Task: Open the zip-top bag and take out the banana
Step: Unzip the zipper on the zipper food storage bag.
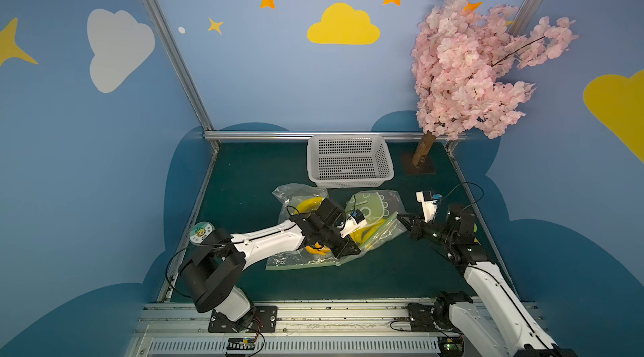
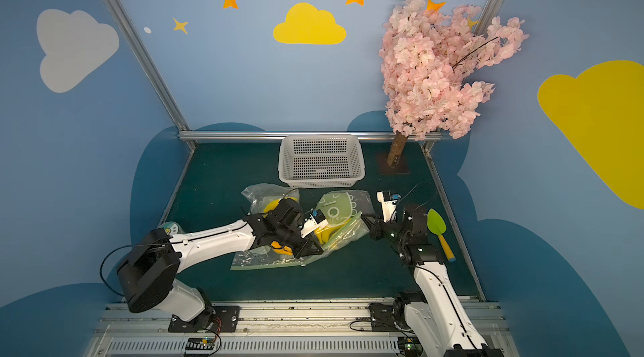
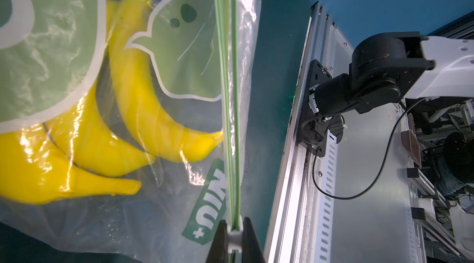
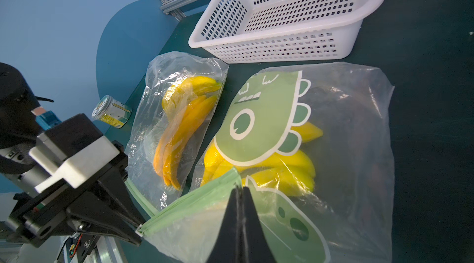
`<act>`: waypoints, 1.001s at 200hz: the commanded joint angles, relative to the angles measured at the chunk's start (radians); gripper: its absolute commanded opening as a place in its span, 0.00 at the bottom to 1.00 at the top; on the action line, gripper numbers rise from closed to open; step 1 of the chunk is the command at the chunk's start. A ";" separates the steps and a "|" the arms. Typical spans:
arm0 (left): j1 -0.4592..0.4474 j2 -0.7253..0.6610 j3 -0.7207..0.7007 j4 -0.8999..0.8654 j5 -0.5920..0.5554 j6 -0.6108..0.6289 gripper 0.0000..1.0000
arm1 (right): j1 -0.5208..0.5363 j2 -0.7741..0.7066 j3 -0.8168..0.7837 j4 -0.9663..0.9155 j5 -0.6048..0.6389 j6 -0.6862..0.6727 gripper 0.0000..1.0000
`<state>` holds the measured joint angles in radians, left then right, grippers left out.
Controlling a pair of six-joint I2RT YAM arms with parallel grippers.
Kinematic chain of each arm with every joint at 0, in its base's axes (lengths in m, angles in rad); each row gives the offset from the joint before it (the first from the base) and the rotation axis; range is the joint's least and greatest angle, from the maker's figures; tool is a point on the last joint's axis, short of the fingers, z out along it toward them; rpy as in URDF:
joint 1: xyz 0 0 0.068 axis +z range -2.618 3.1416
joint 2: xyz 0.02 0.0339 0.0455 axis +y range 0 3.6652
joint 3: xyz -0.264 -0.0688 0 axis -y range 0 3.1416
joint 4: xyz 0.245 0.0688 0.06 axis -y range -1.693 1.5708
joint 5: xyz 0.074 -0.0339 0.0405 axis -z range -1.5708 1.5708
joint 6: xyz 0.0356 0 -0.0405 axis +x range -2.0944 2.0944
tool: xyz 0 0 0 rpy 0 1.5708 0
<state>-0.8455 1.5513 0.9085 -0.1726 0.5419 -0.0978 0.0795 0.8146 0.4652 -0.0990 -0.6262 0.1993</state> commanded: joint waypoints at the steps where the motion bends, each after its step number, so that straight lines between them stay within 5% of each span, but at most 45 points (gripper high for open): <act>1: -0.005 -0.025 -0.031 -0.090 0.001 0.005 0.07 | -0.023 -0.028 -0.009 0.033 0.071 -0.011 0.00; 200: 0.002 -0.119 -0.126 -0.102 -0.030 -0.020 0.07 | -0.051 -0.071 -0.029 0.022 0.134 -0.014 0.00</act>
<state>-0.8448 1.4536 0.8017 -0.2028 0.5133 -0.1104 0.0463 0.7490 0.4408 -0.1184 -0.5407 0.1978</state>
